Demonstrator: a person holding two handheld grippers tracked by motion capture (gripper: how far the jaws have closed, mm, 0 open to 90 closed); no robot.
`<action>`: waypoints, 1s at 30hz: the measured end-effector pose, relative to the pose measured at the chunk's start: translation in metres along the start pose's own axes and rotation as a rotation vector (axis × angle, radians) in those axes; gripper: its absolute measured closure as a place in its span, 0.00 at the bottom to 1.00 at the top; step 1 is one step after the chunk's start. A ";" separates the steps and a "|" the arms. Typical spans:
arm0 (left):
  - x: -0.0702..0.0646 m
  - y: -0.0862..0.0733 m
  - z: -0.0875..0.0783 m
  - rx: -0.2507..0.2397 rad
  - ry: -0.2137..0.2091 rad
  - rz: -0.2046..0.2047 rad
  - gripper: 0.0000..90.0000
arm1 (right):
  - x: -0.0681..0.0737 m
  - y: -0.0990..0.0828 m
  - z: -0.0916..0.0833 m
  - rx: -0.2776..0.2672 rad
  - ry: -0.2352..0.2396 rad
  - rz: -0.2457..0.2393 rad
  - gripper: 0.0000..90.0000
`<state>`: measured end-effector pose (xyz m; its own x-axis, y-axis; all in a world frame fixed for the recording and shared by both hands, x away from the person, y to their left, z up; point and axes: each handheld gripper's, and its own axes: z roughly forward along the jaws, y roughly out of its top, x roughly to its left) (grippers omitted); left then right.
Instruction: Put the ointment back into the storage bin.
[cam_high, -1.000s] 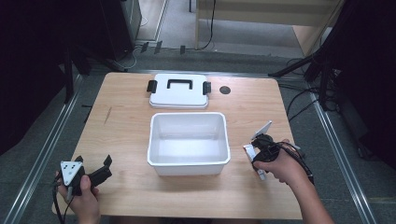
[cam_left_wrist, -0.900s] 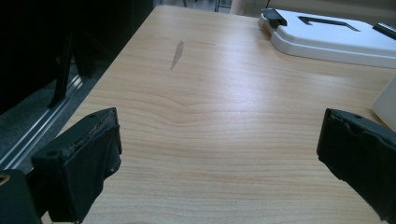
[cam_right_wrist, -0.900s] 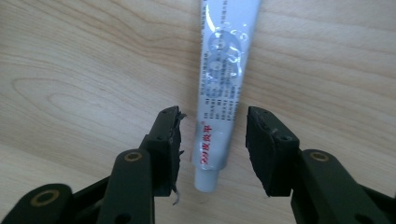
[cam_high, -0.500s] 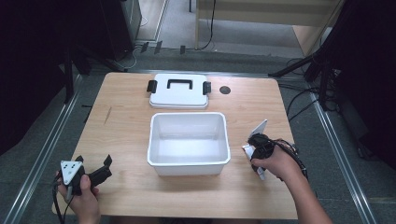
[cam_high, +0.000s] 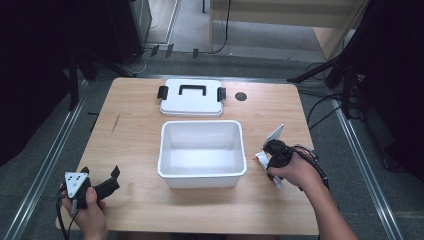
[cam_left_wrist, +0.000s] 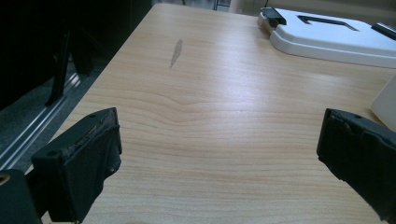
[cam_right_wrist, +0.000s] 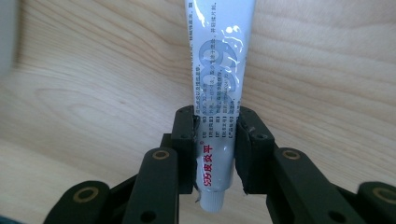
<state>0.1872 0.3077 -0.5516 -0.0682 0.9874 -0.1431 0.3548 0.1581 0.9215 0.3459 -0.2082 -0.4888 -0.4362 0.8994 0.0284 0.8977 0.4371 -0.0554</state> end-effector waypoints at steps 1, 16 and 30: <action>0.000 0.000 0.000 0.000 0.000 -0.001 0.01 | 0.001 0.000 -0.005 -0.006 0.003 -0.001 0.81; 0.001 0.000 0.000 0.001 -0.003 -0.013 0.01 | 0.012 0.014 -0.080 -0.096 0.030 -0.030 0.81; 0.002 0.000 0.001 0.000 -0.004 -0.022 0.01 | 0.042 0.033 -0.144 -0.145 0.019 -0.106 0.81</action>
<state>0.1877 0.3096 -0.5518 -0.0724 0.9837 -0.1648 0.3535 0.1798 0.9180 0.3658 -0.1566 -0.3461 -0.5290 0.8474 0.0453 0.8468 0.5236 0.0936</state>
